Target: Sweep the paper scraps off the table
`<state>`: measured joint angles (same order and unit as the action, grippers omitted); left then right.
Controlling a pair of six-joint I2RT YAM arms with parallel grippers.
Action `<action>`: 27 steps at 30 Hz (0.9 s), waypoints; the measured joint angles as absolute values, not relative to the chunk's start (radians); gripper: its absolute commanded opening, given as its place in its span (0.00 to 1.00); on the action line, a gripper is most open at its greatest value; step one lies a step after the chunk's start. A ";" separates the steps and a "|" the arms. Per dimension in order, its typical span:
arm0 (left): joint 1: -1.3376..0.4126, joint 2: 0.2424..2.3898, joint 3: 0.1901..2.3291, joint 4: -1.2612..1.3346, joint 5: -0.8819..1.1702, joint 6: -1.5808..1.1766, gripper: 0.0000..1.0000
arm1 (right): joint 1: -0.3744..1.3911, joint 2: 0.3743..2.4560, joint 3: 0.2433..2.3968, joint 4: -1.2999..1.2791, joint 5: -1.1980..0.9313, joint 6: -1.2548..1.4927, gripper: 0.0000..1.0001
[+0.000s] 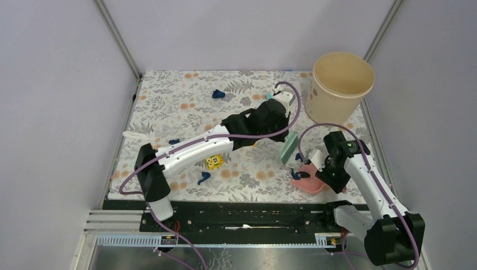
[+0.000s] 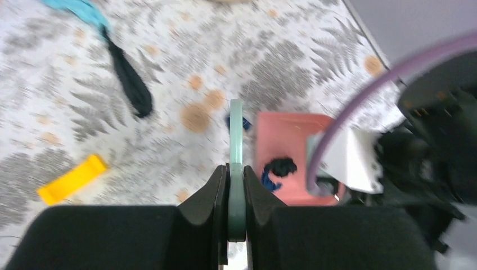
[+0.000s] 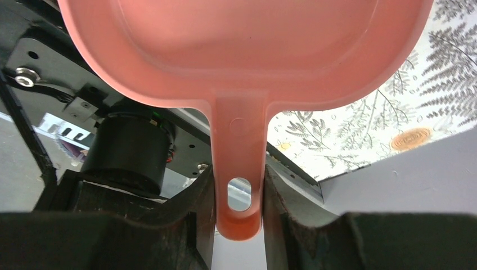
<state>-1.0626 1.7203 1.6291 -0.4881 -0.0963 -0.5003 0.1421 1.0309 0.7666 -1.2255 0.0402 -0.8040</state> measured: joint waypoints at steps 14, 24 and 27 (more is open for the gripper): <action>-1.018 2.092 1.940 -0.578 -0.249 -0.278 0.00 | 0.137 1.045 0.767 -1.203 0.186 -0.735 0.00; -0.992 2.094 1.864 -0.441 0.126 -0.401 0.00 | 0.134 1.152 0.765 -1.135 0.146 -0.723 0.00; -0.989 2.067 1.792 -0.361 0.226 -0.467 0.00 | 0.133 1.168 0.765 -1.131 0.126 -0.722 0.00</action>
